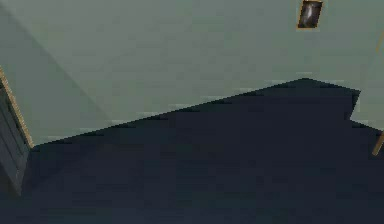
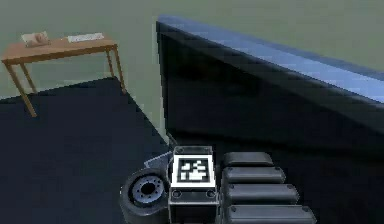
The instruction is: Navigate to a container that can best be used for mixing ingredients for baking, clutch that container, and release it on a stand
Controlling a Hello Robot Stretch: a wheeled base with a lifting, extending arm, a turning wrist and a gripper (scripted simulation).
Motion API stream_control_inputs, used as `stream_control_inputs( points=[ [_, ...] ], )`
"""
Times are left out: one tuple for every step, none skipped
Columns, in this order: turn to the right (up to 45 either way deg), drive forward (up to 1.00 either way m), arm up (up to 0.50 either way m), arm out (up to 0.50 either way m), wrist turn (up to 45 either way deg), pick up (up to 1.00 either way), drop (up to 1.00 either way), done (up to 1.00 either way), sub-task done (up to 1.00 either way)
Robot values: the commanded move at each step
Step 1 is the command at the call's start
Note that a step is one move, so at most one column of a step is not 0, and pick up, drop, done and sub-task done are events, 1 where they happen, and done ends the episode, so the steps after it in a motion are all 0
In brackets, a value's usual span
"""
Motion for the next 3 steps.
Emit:
stream_control_inputs(
  points=[
    [-9.0, 0.00, 0.00, 0.00, 0.0, 0.00, 0.00, 0.00, 0.00],
    [45.0, 0.00, 0.00, 0.00, 0.0, 0.00, 0.00, 0.00, 0.00],
    [21.0, 0.00, 0.00, 0.00, 0.0, 0.00, 0.00, 0.00, 0.00]
  ],
)
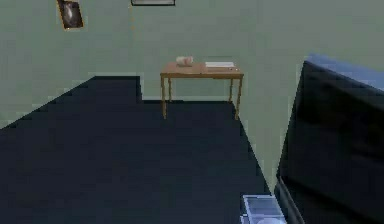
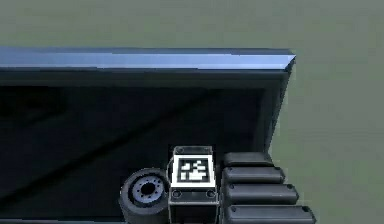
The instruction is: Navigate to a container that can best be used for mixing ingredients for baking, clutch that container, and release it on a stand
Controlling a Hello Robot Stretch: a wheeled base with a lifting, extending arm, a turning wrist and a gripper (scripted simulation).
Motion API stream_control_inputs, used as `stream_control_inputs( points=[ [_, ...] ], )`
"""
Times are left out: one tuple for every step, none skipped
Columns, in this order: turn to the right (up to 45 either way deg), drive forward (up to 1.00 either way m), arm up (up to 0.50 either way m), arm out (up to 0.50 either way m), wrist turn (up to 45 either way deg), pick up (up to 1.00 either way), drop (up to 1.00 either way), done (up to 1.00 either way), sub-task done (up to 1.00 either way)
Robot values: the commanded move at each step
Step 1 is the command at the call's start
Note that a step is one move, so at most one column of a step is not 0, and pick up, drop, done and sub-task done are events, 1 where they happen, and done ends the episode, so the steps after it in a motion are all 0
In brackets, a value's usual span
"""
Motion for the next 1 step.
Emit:
stream_control_inputs(
  points=[
    [0.0, 0.10, 0.00, 0.00, 0.0, 0.00, 0.00, 0.00, 0.00]
  ],
)
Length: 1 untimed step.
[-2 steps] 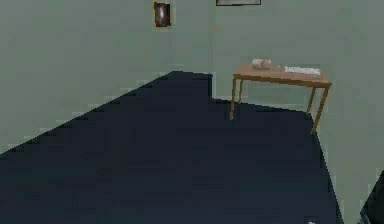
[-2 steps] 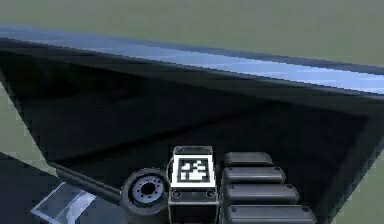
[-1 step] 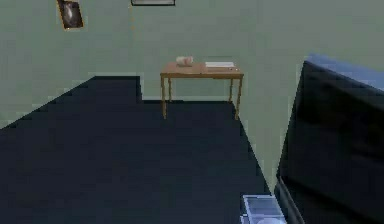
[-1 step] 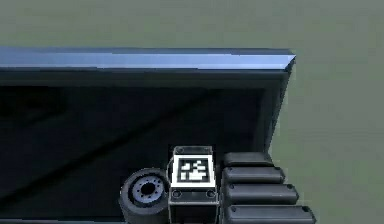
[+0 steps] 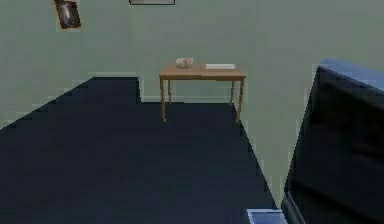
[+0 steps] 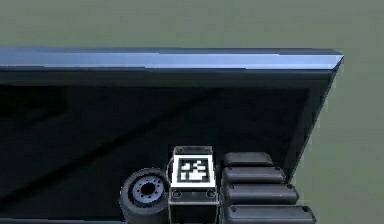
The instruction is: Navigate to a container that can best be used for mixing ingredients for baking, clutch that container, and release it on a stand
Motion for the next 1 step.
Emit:
stream_control_inputs(
  points=[
    [0.0, 0.00, 0.00, 0.00, 0.0, 0.00, 0.00, 1.00, 0.00]
  ],
)
